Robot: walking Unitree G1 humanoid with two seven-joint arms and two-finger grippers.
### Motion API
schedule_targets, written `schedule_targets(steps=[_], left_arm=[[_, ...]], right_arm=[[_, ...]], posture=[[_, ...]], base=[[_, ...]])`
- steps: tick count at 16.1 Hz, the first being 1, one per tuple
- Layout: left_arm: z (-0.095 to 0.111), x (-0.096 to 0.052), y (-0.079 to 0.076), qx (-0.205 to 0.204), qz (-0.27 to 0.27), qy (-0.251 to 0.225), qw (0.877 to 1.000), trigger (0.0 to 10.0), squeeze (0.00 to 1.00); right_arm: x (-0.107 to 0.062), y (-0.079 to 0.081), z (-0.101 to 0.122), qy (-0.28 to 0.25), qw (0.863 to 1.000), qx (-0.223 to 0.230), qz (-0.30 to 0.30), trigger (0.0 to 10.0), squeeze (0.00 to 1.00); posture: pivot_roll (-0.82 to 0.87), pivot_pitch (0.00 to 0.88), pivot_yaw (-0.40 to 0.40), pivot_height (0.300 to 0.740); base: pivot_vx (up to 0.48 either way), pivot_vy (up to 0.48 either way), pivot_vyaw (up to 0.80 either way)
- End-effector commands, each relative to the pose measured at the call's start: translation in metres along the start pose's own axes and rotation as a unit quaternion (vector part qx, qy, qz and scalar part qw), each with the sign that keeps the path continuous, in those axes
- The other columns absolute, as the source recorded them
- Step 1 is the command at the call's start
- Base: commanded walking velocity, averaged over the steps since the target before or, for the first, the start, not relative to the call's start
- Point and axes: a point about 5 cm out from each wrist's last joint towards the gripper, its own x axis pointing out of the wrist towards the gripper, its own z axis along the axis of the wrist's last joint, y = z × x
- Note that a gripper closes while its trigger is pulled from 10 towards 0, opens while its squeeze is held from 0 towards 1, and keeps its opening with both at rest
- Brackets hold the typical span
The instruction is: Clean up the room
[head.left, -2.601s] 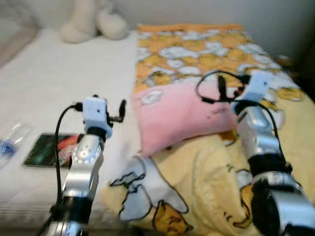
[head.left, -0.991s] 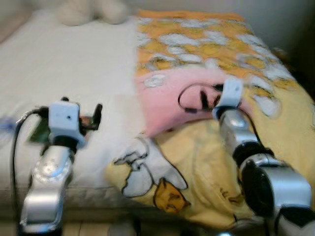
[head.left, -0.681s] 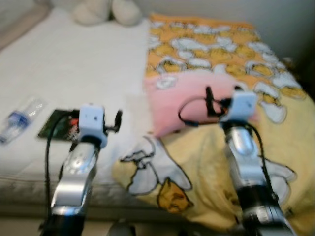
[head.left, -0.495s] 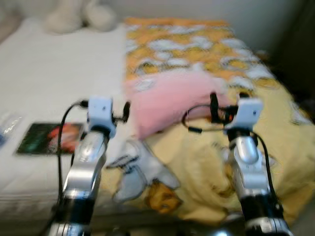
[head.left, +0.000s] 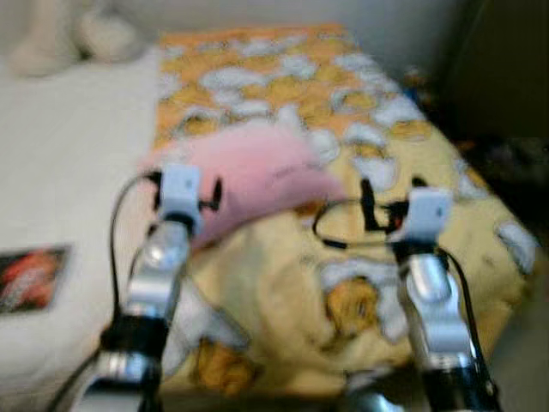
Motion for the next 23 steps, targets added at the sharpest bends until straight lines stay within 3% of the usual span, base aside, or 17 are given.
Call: schedule_targets(steps=[1, 5, 7, 11, 13, 16, 20, 23], left_arm=[[0.003, 0.004, -0.006, -0.004, -0.008, -0.007, 1.000, 10.0, 0.00], [0.011, 0.019, -0.002, 0.003, 0.005, -0.012, 1.000, 10.0, 0.00], [0.024, 0.037, 0.007, 0.009, 0.023, -0.015, 1.000, 10.0, 0.00], [0.046, 0.056, 0.009, 0.002, 0.034, -0.010, 0.999, 10.0, 0.00], [0.050, 0.059, 0.011, 0.000, 0.041, -0.010, 0.999, 10.0, 0.00], [0.057, 0.063, 0.022, 0.034, 0.072, -0.007, 0.997, 10.0, 0.00], [0.056, 0.067, 0.037, 0.061, 0.082, 0.051, 0.993, 10.0, 0.00], [0.043, 0.063, 0.056, 0.047, 0.106, 0.111, 0.987, 10.0, 0.00]], right_arm=[[-0.005, -0.005, -0.002, 0.011, 1.000, -0.003, -0.012, 10.0, 0.00], [-0.008, 0.000, -0.010, 0.036, 0.999, -0.010, -0.001, 10.0, 0.00], [-0.010, 0.004, -0.009, 0.036, 0.999, -0.002, 0.008, 10.0, 0.00], [-0.028, 0.011, -0.012, 0.049, 0.998, 0.004, 0.025, 10.0, 0.00], [-0.037, 0.009, -0.013, 0.055, 0.998, 0.004, 0.023, 10.0, 0.00], [-0.052, 0.005, -0.014, 0.071, 0.997, 0.003, 0.017, 10.0, 0.00], [-0.072, 0.006, -0.016, 0.101, 0.994, 0.033, 0.014, 10.0, 0.00], [-0.092, 0.008, -0.015, 0.126, 0.991, 0.042, 0.027, 10.0, 0.00]], posture=[[-0.12, 0.000, 0.058, 0.740], [-0.12, 0.000, 0.057, 0.740], [-0.12, 0.000, 0.055, 0.740], [-0.16, 0.000, 0.071, 0.740], [-0.18, 0.000, 0.081, 0.740], [-0.21, 0.000, 0.087, 0.740], [-0.23, 0.028, 0.085, 0.740], [-0.26, 0.086, 0.085, 0.740]], base=[[0.000, 0.000, -0.74], [0.000, 0.000, -0.37], [0.390, 0.000, 0.00], [0.450, 0.000, 0.00], [0.292, 0.379, 0.00], [0.189, 0.259, 0.00], [0.000, 0.000, 0.00], [0.000, 0.000, 0.00]])
